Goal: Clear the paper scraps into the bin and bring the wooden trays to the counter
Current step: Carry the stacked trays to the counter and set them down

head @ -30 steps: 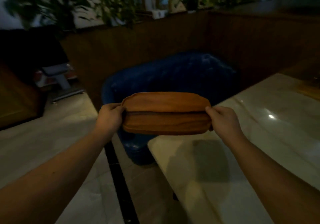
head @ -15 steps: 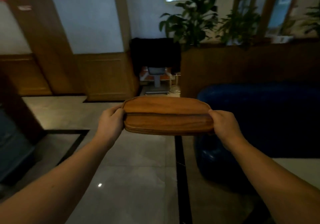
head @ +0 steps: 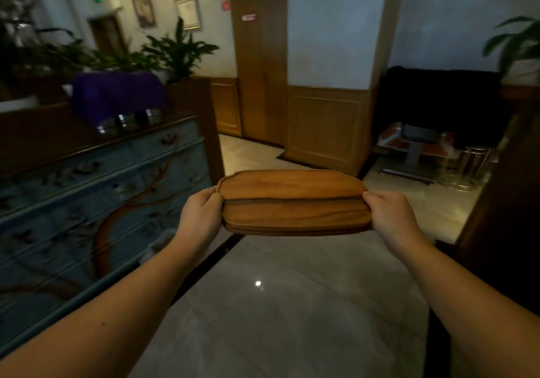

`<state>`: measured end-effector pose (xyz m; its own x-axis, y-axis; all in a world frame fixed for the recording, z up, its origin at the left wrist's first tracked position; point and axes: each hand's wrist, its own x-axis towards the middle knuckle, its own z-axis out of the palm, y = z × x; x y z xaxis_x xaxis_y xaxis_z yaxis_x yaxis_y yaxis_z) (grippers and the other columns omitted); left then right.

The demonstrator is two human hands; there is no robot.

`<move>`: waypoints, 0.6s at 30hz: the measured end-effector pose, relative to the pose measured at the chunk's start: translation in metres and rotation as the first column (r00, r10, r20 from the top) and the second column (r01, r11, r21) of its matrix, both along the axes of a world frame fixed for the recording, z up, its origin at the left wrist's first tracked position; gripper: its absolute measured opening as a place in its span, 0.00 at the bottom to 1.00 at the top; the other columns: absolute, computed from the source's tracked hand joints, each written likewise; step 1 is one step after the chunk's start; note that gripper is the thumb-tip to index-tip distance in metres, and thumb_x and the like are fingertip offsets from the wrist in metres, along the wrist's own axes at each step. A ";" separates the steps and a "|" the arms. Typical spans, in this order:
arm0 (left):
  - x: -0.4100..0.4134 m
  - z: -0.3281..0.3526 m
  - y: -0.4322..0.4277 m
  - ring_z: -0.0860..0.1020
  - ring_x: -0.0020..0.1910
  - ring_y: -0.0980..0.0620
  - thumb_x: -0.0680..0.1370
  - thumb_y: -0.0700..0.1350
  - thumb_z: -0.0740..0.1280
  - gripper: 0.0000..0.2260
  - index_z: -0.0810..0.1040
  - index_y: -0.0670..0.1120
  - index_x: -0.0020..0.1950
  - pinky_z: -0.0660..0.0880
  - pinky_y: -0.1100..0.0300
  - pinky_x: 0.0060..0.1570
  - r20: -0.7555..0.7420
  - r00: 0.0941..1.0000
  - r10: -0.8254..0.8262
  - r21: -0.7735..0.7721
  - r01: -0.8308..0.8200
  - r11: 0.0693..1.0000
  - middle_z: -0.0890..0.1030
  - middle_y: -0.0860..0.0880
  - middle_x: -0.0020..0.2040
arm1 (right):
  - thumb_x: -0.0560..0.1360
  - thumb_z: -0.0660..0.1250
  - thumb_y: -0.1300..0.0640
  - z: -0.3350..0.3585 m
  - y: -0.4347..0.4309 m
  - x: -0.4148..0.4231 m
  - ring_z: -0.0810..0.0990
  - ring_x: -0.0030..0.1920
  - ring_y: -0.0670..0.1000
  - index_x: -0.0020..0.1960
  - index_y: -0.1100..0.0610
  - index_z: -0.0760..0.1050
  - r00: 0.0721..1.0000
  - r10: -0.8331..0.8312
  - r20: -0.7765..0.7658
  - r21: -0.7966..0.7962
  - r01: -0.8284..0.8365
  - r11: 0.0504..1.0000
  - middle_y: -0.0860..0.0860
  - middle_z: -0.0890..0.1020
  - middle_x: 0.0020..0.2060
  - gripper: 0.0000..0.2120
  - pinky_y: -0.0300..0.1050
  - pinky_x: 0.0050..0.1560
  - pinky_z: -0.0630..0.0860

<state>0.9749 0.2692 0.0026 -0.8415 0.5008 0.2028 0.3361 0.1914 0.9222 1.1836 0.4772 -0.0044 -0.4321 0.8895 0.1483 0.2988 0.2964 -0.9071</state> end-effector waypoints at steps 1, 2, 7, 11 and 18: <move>-0.017 0.000 -0.007 0.74 0.28 0.47 0.76 0.44 0.58 0.15 0.81 0.45 0.36 0.71 0.49 0.32 0.000 1.000 0.030 -0.004 -0.030 1.000 0.74 0.52 0.24 | 0.80 0.58 0.55 -0.001 0.002 -0.024 0.75 0.31 0.54 0.37 0.63 0.79 0.999 0.037 0.003 0.001 -0.037 0.999 0.57 0.75 0.30 0.19 0.46 0.31 0.69; -0.031 -0.001 -0.011 0.74 0.29 0.47 0.76 0.44 0.58 0.15 0.82 0.45 0.37 0.72 0.49 0.32 -0.003 0.999 0.047 -0.011 -0.047 0.999 0.75 0.51 0.25 | 0.80 0.58 0.55 0.000 0.003 -0.043 0.75 0.31 0.54 0.36 0.62 0.78 0.998 0.067 0.004 0.001 -0.067 0.998 0.56 0.75 0.29 0.19 0.46 0.30 0.69; -0.115 -0.001 -0.024 0.74 0.28 0.48 0.78 0.43 0.57 0.15 0.83 0.42 0.43 0.70 0.54 0.33 0.044 0.984 0.171 -0.038 -0.170 0.985 0.75 0.47 0.28 | 0.81 0.58 0.55 -0.001 0.022 -0.159 0.75 0.31 0.52 0.39 0.65 0.80 0.967 0.254 0.020 0.001 -0.254 0.967 0.57 0.77 0.30 0.19 0.43 0.29 0.68; -0.188 0.001 -0.029 0.75 0.31 0.46 0.78 0.45 0.59 0.14 0.83 0.44 0.42 0.71 0.51 0.36 0.110 0.956 0.273 -0.051 -0.269 0.962 0.77 0.48 0.29 | 0.81 0.59 0.54 0.001 0.040 -0.260 0.76 0.33 0.51 0.40 0.60 0.81 0.920 0.391 0.032 0.007 -0.391 0.920 0.55 0.78 0.31 0.18 0.44 0.34 0.69; -0.288 -0.007 -0.077 0.75 0.34 0.44 0.79 0.46 0.59 0.14 0.81 0.41 0.49 0.72 0.49 0.38 0.164 0.865 0.475 -0.142 -0.456 0.879 0.77 0.41 0.35 | 0.80 0.59 0.52 0.008 0.020 -0.432 0.77 0.34 0.53 0.34 0.56 0.77 0.794 0.599 0.107 0.021 -0.604 0.797 0.53 0.76 0.28 0.19 0.46 0.34 0.69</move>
<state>0.6865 0.1922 -0.0041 -0.9987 0.0502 -0.0113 0.0083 0.3719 0.9282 0.7518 0.4974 0.0037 -0.8909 0.4381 0.1196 0.1246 0.4889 -0.8634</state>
